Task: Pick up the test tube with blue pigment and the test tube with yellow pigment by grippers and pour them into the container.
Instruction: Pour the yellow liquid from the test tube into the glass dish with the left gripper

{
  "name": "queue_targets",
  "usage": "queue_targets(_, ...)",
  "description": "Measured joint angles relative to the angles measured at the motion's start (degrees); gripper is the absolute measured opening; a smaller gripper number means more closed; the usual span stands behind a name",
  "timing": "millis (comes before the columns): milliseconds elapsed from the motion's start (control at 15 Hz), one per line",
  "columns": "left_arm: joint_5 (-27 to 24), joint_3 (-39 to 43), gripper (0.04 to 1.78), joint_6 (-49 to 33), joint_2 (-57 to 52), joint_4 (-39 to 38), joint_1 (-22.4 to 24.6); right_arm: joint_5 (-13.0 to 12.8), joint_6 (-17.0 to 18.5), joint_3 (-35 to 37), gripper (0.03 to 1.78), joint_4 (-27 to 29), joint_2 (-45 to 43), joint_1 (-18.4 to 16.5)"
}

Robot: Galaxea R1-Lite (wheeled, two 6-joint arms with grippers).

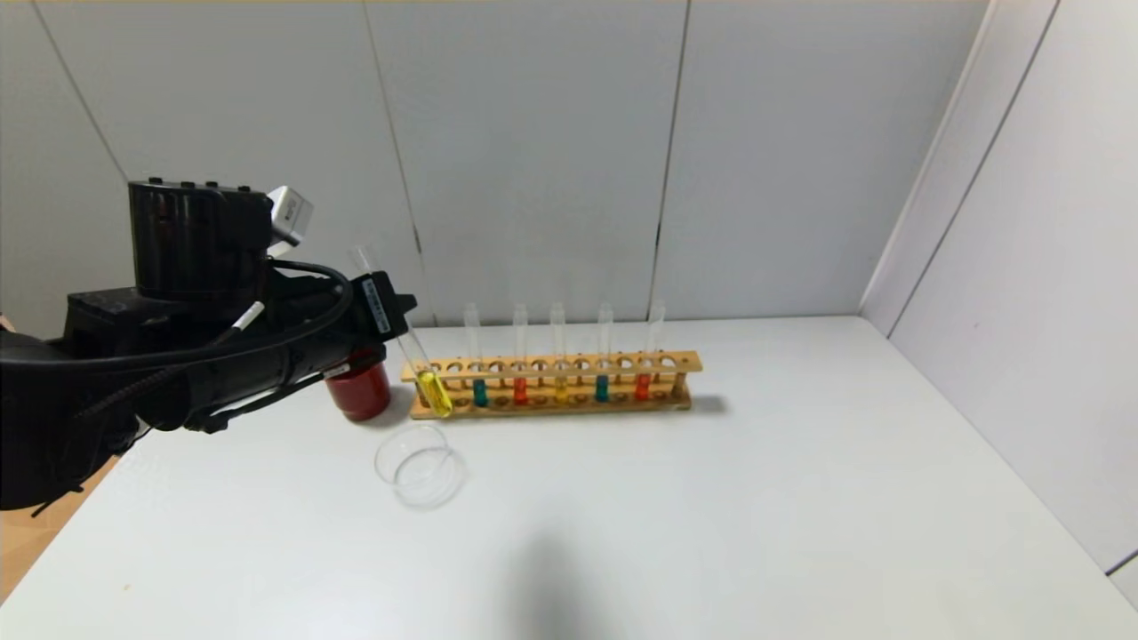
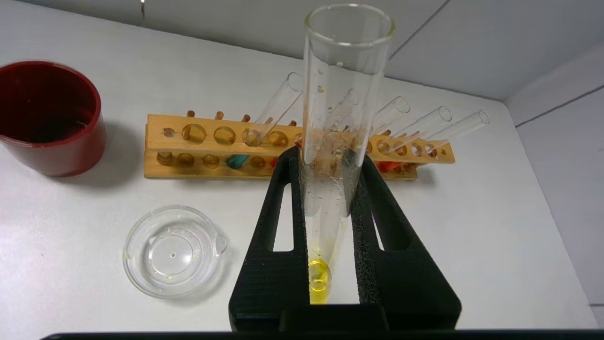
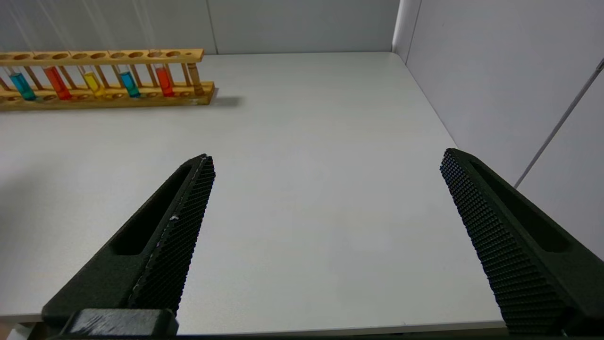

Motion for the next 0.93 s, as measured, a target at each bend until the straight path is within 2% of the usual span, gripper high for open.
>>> queue_targets(400,3.1,0.52,0.32,-8.96,-0.5,0.24,-3.04,-0.05,0.0,0.0,1.75,0.0,0.0,0.0)
queue_targets(800,3.54,1.73,0.32,-12.18,0.11,0.18,-3.22,-0.02,0.0,0.0,1.75,0.0,0.0,0.0)
queue_targets(933,5.21,1.9,0.32,-13.31,0.93,0.18,-3.72,-0.02,0.0,0.0,1.75,0.0,0.0,0.0)
